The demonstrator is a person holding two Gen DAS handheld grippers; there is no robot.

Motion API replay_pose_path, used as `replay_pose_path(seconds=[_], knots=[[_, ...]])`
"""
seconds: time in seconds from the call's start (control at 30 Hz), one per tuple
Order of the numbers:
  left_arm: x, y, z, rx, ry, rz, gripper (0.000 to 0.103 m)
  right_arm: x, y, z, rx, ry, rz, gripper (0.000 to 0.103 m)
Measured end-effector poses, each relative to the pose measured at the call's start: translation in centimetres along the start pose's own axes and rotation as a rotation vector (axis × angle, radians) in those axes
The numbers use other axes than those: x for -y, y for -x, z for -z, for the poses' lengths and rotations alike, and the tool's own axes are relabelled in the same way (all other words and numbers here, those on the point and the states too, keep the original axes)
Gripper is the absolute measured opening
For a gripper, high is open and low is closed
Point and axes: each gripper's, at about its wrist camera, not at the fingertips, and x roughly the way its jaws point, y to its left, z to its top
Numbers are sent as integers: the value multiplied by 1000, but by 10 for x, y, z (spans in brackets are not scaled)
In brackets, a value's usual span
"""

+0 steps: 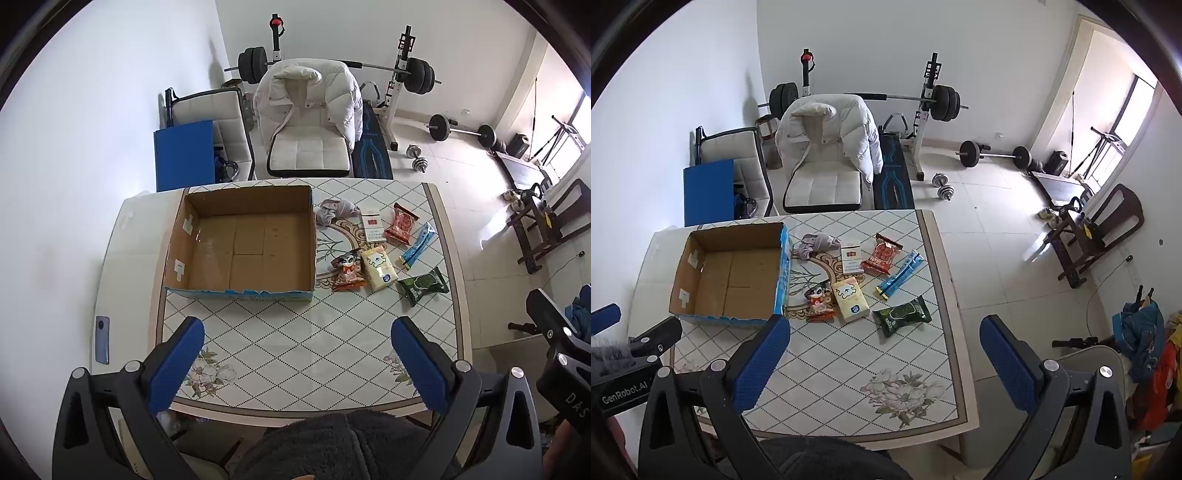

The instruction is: Organize soft objects

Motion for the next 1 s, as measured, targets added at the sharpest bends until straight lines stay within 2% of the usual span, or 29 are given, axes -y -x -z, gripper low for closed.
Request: replay_pose_path(seconds=[0.1, 0.27, 0.47, 1.0], knots=[[1, -1, -1, 0, -1, 0, 103, -2, 1, 1, 23, 10, 32, 103], [5, 4, -17, 2, 1, 1, 103, -2, 2, 0, 15, 0, 14, 103], [3, 12, -5, 38, 15, 5, 103, -3, 1, -2, 16, 3, 9, 103], [8, 12, -4, 34, 8, 3, 103, 0, -1, -1, 17, -6, 6, 103]])
